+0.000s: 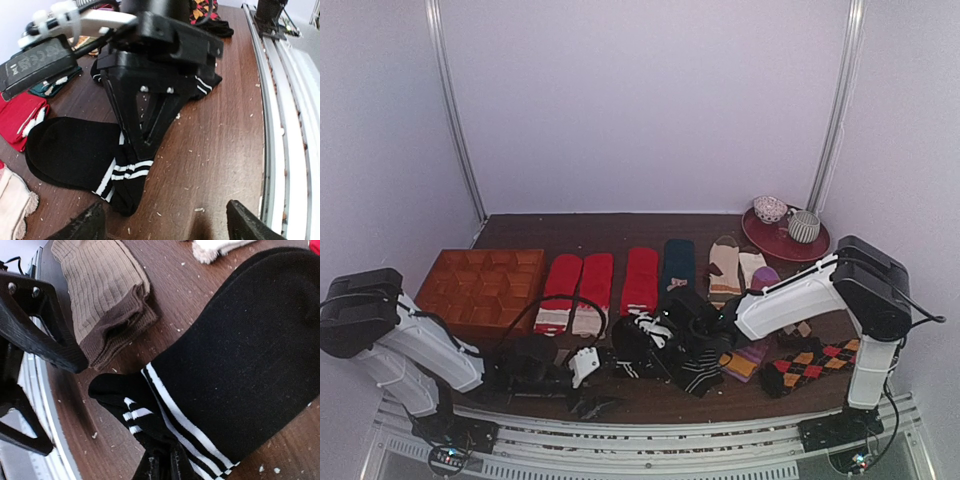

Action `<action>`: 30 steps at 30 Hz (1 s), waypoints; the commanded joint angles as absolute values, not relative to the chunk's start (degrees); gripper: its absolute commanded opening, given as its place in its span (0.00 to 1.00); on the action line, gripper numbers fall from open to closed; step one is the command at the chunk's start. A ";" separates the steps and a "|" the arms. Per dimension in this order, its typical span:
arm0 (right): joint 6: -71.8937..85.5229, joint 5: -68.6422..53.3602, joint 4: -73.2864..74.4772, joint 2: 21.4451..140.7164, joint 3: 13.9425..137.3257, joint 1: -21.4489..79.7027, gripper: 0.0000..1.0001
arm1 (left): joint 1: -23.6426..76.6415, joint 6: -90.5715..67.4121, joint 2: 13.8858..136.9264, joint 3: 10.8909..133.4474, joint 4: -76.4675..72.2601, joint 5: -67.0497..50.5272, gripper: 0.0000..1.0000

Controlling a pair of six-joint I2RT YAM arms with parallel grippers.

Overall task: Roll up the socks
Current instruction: Roll the sock at the center of the board.

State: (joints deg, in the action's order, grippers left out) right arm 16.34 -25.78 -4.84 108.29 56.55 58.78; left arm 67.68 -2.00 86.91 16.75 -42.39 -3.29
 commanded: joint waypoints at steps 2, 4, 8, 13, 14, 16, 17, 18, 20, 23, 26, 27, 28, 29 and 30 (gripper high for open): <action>23.54 -34.12 4.97 111.43 55.64 57.68 0.08 | 67.94 5.13 90.34 19.39 -46.19 -2.62 0.80; 24.29 -35.47 5.50 112.21 55.61 57.63 0.08 | 67.94 6.73 91.29 20.08 -47.12 -1.64 0.78; 24.63 -36.14 6.75 113.16 55.27 57.55 0.08 | 67.94 9.12 92.17 19.81 -50.47 1.06 0.78; 24.75 -36.38 6.82 113.18 54.81 57.12 0.08 | 67.90 13.99 94.06 20.16 -53.59 -2.70 0.45; 24.70 -36.34 6.71 113.22 54.70 57.05 0.08 | 67.86 14.37 95.09 21.43 -51.90 -3.52 0.42; 24.71 -36.30 6.55 113.29 54.34 56.89 0.08 | 67.94 14.53 97.17 22.88 -51.23 -4.79 0.44; 24.70 -36.30 6.39 113.29 54.11 56.89 0.08 | 67.94 14.40 97.85 22.68 -52.26 -5.67 0.44; 24.83 -36.24 6.21 113.25 53.94 56.81 0.08 | 67.94 14.15 98.13 22.29 -53.07 -6.21 0.45; 24.87 -36.25 5.86 112.99 53.37 56.71 0.08 | 67.94 13.51 98.47 21.30 -54.34 -6.93 0.47; 24.80 -36.12 5.63 112.86 52.75 56.52 0.08 | 67.94 13.40 99.37 21.38 -53.92 -4.95 0.50; 24.78 -36.29 5.44 113.05 52.56 56.48 0.08 | 67.94 13.45 100.46 22.02 -53.20 -3.41 0.51; 24.78 -36.30 5.51 113.10 52.55 56.45 0.08 | 67.96 13.43 100.72 22.40 -52.67 -3.03 0.51; 24.72 -36.30 5.58 113.10 52.56 56.46 0.08 | 67.94 13.32 100.96 22.74 -52.20 -2.73 0.51; 24.70 -36.30 5.58 113.07 52.56 56.50 0.08 | 67.98 13.21 101.23 23.09 -51.60 -2.62 0.51; 24.70 -36.30 5.68 113.09 52.56 56.50 0.08 | 67.94 13.26 101.43 23.33 -51.19 -2.68 0.50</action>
